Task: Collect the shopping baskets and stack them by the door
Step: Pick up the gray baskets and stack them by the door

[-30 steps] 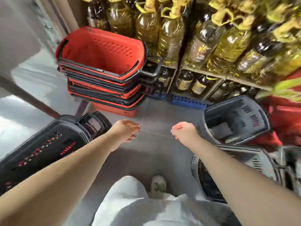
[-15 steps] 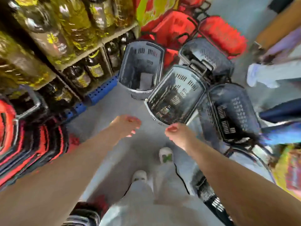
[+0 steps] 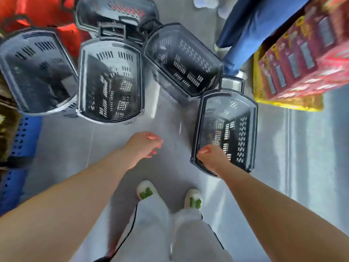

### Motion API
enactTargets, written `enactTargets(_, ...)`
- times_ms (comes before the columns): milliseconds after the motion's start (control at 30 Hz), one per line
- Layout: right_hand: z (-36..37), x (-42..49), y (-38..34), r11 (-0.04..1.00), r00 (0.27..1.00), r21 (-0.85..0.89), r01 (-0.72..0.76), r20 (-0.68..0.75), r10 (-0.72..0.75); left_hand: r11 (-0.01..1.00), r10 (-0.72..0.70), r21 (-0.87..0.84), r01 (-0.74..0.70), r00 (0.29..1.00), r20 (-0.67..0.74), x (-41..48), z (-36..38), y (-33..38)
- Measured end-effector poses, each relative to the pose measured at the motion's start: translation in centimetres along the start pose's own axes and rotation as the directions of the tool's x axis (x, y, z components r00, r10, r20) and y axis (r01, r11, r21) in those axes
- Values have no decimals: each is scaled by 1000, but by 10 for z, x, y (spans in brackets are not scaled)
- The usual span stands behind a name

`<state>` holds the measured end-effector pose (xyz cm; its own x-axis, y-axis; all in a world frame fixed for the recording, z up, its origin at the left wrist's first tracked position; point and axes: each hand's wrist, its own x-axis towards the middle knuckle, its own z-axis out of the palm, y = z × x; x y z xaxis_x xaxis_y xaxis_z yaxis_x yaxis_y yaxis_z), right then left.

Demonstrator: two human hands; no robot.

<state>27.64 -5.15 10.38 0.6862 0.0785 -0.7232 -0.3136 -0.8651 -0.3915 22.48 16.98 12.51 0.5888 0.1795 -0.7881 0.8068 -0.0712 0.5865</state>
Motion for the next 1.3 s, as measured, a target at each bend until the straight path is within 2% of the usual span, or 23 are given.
enactTargets(167, 10, 50, 96, 988, 990, 66, -141, 30, 139, 999, -41, 19, 40, 998, 51, 56, 82, -18)
enactTargets(267, 24, 91, 152, 986, 985, 10, -168, 51, 168, 994, -93, 54, 90, 994, 63, 98, 128, -44)
enactTargets(367, 34, 129, 203, 987, 988, -96, -132, 72, 139, 984, -172, 40, 171, 984, 42, 136, 168, -76)
enactTargets(467, 40, 157, 241, 943, 997, -331, -32, 61, 55, 971, -237, 36, 236, 971, 30, 158, 198, -101)
enactTargets(533, 48, 176, 269, 834, 996, -549, 50, 85, -4, 961, -274, 37, 273, 961, 43, 174, 220, -118)
enactTargets(633, 68, 183, 292, 703, 989, -697, 143, 135, -68, 948, -318, 24, 317, 947, 41, 183, 239, -133)
enactTargets(767, 95, 173, 293, 691, 974, -694, 203, 67, -218, 929, -369, -20, 369, 929, -23, 187, 247, -144)
enactTargets(933, 148, 152, 244, 745, 950, -593, 305, 139, -278, 873, -483, -131, 470, 870, -101, 187, 234, -159)
enactTargets(1033, 178, 144, 206, 824, 939, -454, 338, 223, -262, 839, -535, -164, 518, 841, -80, 185, 227, -172)
enactTargets(1133, 187, 144, 183, 887, 889, -260, 381, 366, -274, 828, -550, -220, 515, 822, -148, 189, 213, -184)
enactTargets(1200, 179, 146, 184, 865, 858, -238, 442, 394, -330, 813, -567, -300, 499, 796, -213, 200, 196, -186)
enactTargets(1267, 164, 153, 197, 771, 846, -385, 508, 392, -362, 806, -572, -362, 468, 772, -276, 214, 176, -184)
enactTargets(1300, 156, 156, 206, 697, 845, -487, 526, 396, -360, 826, -552, -340, 450, 768, -323, 221, 164, -185)
